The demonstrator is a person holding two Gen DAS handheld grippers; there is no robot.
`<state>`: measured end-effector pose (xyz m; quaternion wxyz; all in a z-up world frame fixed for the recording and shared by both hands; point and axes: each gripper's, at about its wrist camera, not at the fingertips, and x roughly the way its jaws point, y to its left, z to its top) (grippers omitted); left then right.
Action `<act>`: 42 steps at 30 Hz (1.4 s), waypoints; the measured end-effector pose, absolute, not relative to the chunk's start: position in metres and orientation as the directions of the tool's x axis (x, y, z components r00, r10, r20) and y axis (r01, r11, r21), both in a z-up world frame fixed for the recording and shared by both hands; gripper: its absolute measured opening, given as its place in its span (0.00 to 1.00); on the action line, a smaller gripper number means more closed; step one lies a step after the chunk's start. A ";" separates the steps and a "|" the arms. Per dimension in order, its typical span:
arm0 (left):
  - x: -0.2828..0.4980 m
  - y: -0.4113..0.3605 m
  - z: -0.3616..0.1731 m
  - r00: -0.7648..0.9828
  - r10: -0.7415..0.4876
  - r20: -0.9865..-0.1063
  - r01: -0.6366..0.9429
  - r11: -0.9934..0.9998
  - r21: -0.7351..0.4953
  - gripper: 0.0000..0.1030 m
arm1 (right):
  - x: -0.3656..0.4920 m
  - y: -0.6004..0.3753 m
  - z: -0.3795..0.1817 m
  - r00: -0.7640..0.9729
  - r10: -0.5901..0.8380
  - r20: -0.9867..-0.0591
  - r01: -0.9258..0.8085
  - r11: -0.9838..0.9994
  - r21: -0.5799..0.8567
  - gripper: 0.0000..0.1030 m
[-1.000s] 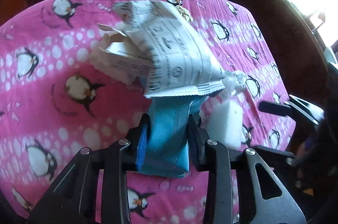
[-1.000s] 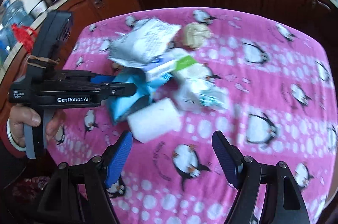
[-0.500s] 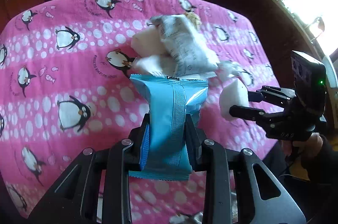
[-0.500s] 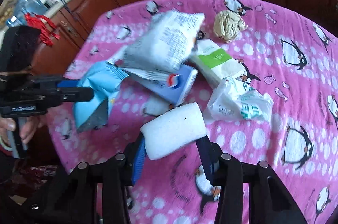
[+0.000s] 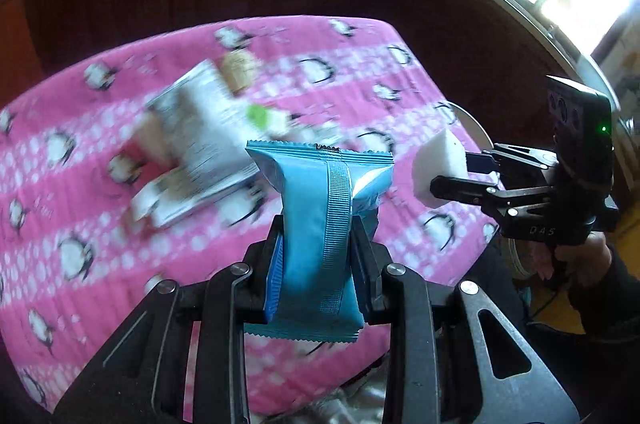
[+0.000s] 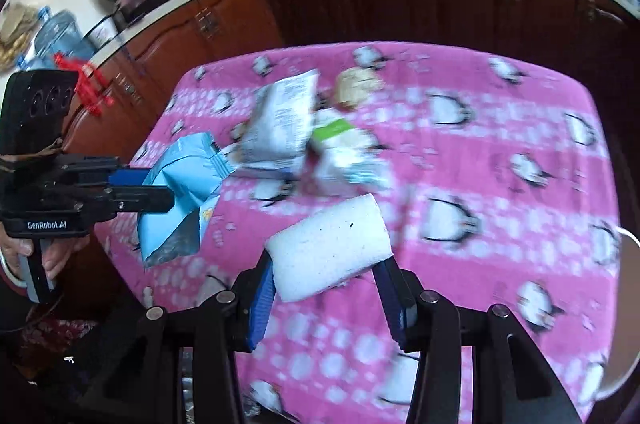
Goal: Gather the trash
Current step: 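Grasp the blue wrapper with left gripper while right gripper grasps the white foam block, then carry both items over the white bucket and open both grippers to drop them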
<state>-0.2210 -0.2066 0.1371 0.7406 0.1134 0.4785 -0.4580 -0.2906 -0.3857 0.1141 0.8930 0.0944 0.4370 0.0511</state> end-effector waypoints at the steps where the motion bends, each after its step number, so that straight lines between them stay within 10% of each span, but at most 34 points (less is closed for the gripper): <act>1: -0.225 -0.219 0.139 0.119 -0.569 -0.813 0.796 0.544 -0.264 0.27 | -0.298 -0.398 0.117 0.619 0.153 -0.770 0.022 0.977 0.212 0.44; 17: -0.296 -0.426 0.155 0.073 -0.588 -0.806 0.926 0.341 -0.165 0.27 | -0.406 -0.564 0.139 0.613 -0.157 -0.775 0.405 0.904 0.137 0.45; 37: -0.319 -0.585 0.109 -0.104 -0.605 -0.789 0.864 0.338 -0.373 0.28 | -0.471 -0.686 0.095 0.433 -0.292 -0.853 0.653 0.754 0.074 0.49; 42: -0.316 -0.593 0.101 -0.114 -0.616 -0.779 0.839 0.360 -0.408 0.43 | -0.468 -0.692 0.081 0.411 -0.337 -0.847 0.685 0.727 0.043 0.61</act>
